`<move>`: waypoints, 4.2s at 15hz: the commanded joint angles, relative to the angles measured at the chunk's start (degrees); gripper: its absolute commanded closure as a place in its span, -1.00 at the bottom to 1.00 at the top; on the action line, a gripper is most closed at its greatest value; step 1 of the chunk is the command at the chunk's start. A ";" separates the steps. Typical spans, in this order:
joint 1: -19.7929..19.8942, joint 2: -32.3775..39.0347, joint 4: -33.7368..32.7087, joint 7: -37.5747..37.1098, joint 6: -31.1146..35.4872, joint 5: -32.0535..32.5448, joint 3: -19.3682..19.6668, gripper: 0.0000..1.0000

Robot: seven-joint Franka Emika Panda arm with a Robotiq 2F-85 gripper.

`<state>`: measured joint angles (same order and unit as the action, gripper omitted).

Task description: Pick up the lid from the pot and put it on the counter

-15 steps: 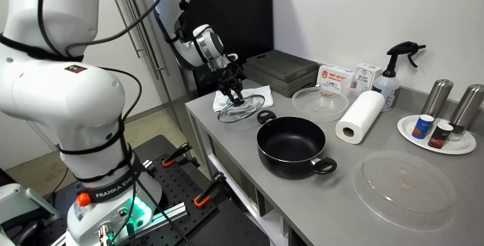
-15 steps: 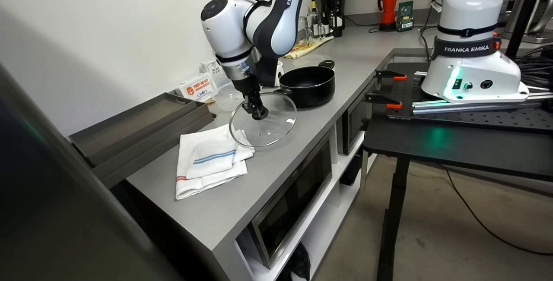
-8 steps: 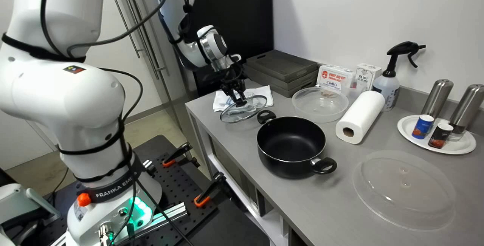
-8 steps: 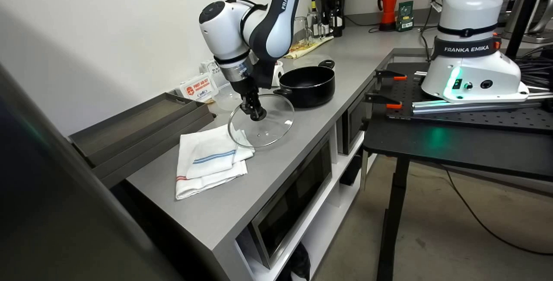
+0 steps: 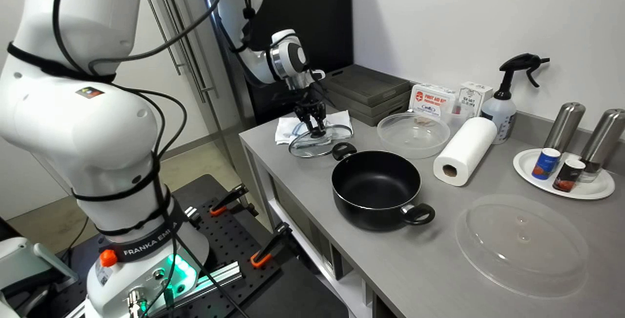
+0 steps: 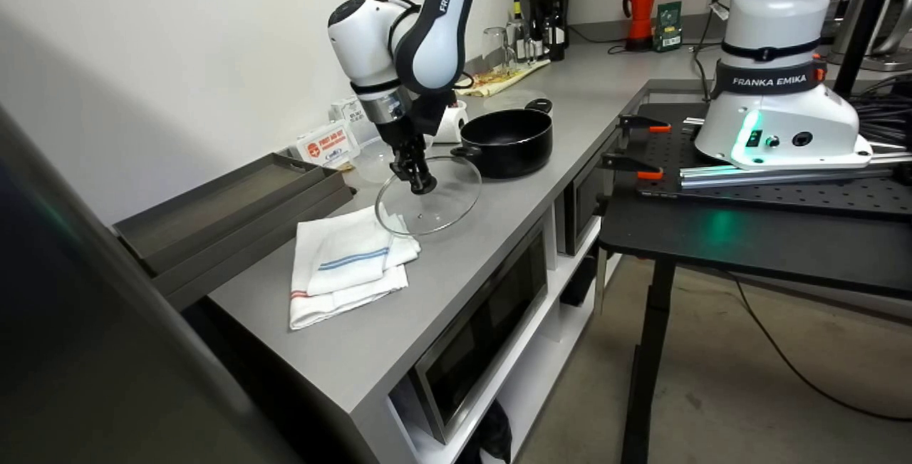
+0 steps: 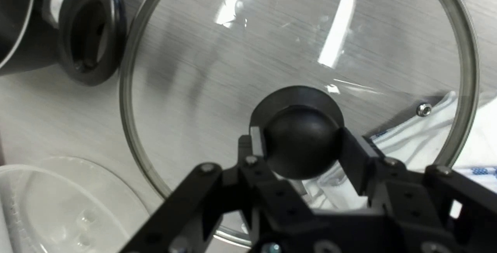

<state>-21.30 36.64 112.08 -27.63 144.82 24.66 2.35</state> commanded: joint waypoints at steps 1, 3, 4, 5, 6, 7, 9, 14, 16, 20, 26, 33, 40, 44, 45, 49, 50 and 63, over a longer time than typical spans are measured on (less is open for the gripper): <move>2.75 1.24 -2.85 5.70 -1.16 -5.33 -1.48 0.50; 3.78 1.96 -3.53 7.68 -1.31 -7.26 -1.80 0.50; 4.28 2.30 -3.71 8.63 -1.37 -8.12 -1.99 0.50; 4.72 2.66 -3.97 9.48 -1.47 -8.89 -2.15 0.50; 5.07 3.06 -4.38 10.19 -1.54 -9.54 -2.23 0.50; 5.55 3.38 -4.50 11.07 -1.57 -10.24 -2.39 0.50; 6.16 4.04 -4.89 12.20 -1.52 -11.20 -2.44 0.50; 7.28 5.50 -5.55 14.03 -1.12 -12.52 -2.26 0.50; 7.84 6.02 -5.81 14.74 -1.12 -13.09 -2.31 0.50; 9.13 6.67 -5.99 16.92 -1.27 -14.59 -3.04 0.50; 10.93 7.48 -6.47 20.03 -1.94 -17.00 -4.74 0.50; 10.66 8.06 -6.74 21.06 -2.66 -17.50 -5.75 0.50; 10.73 8.13 -6.97 21.34 -3.35 -17.56 -6.21 0.50; 10.66 8.34 -7.23 22.21 -3.88 -17.65 -6.74 0.50; 10.49 8.44 -7.37 22.24 -4.01 -17.59 -6.83 0.50; 9.87 8.95 -8.26 21.91 -4.80 -17.42 -7.06 0.50; 9.74 9.12 -8.56 21.88 -5.06 -17.43 -7.15 0.50; 9.53 9.37 -9.54 21.99 -5.78 -17.32 -7.48 -0.98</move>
<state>-11.41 45.40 104.16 -7.13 140.56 8.81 -4.98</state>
